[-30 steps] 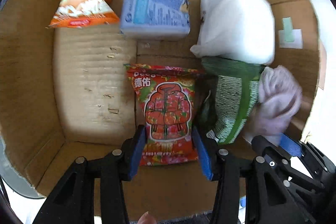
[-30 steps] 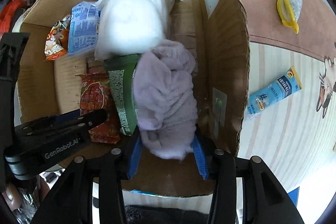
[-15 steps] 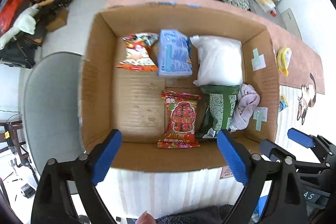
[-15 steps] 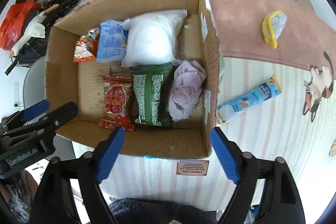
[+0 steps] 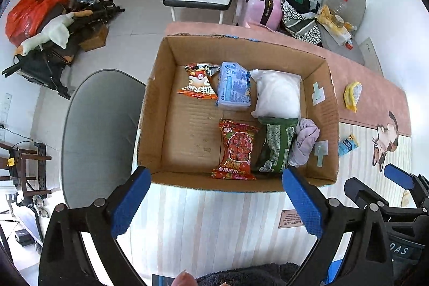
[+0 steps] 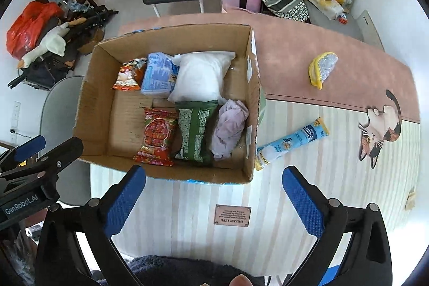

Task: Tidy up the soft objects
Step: 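Move both tools back toward the scrubber and the tube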

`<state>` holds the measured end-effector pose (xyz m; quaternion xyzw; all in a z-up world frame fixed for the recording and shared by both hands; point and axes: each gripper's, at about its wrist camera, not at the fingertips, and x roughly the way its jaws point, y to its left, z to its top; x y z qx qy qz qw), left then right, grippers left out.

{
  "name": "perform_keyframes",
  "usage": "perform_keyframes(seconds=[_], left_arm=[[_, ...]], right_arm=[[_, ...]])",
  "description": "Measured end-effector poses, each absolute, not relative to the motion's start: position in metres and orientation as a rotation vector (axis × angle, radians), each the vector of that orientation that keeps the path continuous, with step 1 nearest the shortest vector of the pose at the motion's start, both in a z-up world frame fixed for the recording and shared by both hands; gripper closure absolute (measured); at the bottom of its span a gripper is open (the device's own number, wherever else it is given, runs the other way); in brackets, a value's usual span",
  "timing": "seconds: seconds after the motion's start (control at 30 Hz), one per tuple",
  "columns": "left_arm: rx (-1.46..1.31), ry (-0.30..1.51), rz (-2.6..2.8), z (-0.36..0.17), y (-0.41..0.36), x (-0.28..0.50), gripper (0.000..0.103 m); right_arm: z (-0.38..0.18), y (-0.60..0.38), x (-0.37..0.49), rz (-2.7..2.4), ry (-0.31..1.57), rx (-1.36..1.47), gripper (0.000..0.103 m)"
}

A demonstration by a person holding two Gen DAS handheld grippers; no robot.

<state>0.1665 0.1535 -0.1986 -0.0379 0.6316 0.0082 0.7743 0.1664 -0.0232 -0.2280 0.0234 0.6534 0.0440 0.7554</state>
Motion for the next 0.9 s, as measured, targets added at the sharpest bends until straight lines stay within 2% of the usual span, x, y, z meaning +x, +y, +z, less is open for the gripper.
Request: perform_keyframes(seconds=[0.27, 0.43, 0.53, 0.7, 0.8, 0.87, 0.9], left_arm=[[-0.023, 1.322, 0.037, -0.181, 0.135, 0.164, 0.002], [0.154, 1.233, 0.114, -0.17, 0.099, 0.185, 0.002], [0.222, 1.221, 0.118, -0.178, 0.072, 0.208, 0.002], [0.344, 1.242, 0.108, -0.21, 0.023, 0.245, 0.002], [0.402, 1.267, 0.099, -0.23, 0.001, 0.257, 0.002], [0.436, 1.289, 0.089, -0.243, -0.014, 0.263, 0.002], [0.443, 1.298, 0.085, -0.247, -0.02, 0.265, 0.002]], right_arm=[[-0.216, -0.029, 0.156, 0.147, 1.402, 0.097, 0.0], [-0.232, -0.078, 0.166, 0.059, 1.409, 0.251, 0.0], [-0.267, -0.131, 0.179, -0.063, 1.451, 0.39, 0.0], [-0.359, -0.21, 0.199, -0.257, 1.583, 0.6, 0.003], [-0.405, -0.224, 0.208, -0.282, 1.67, 0.657, 0.013], [-0.429, -0.225, 0.214, -0.286, 1.717, 0.657, 0.015], [-0.437, -0.224, 0.216, -0.283, 1.733, 0.652, 0.02]])
